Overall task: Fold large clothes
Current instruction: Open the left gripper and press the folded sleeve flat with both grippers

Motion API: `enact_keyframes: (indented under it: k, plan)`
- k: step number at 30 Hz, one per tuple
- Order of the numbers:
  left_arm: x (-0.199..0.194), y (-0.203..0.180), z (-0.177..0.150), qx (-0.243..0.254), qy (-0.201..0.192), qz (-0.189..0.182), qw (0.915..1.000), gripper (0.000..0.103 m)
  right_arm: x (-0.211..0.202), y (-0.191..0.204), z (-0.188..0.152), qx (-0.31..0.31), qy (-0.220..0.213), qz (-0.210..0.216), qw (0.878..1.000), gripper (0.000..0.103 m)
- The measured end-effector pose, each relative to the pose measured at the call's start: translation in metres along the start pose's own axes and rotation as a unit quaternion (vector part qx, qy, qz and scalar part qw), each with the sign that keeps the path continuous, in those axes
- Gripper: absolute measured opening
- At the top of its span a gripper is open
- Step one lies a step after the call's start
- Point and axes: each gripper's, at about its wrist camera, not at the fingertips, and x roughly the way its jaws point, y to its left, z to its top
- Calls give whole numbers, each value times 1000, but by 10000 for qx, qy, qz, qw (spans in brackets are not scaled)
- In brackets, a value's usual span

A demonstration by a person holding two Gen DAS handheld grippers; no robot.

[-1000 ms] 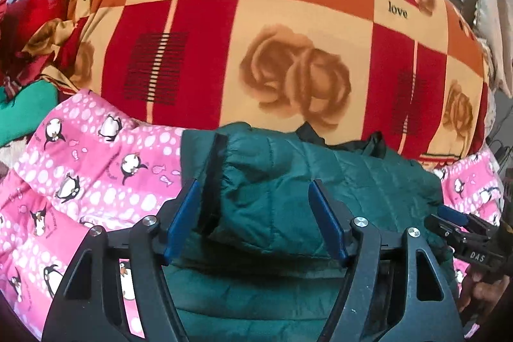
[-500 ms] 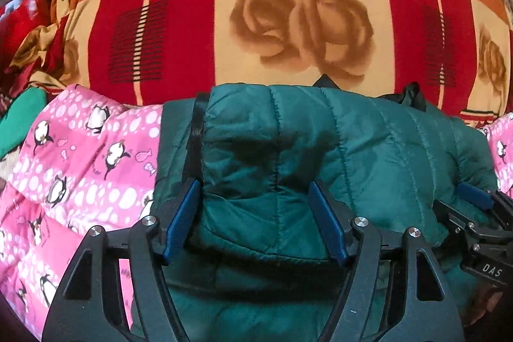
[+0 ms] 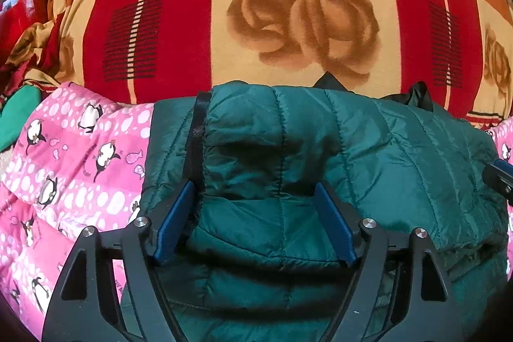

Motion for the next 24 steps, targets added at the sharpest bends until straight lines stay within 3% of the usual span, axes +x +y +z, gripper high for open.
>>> enact_keyframes:
  k: [11, 24]
  plan:
    - [5, -7, -2, 128, -107, 51, 9998, 80, 47, -31, -6, 253, 263, -225, 9991, 78]
    - [6, -7, -3, 138, -119, 64, 9998, 81, -18, -24, -26, -33, 23, -155, 9999, 78]
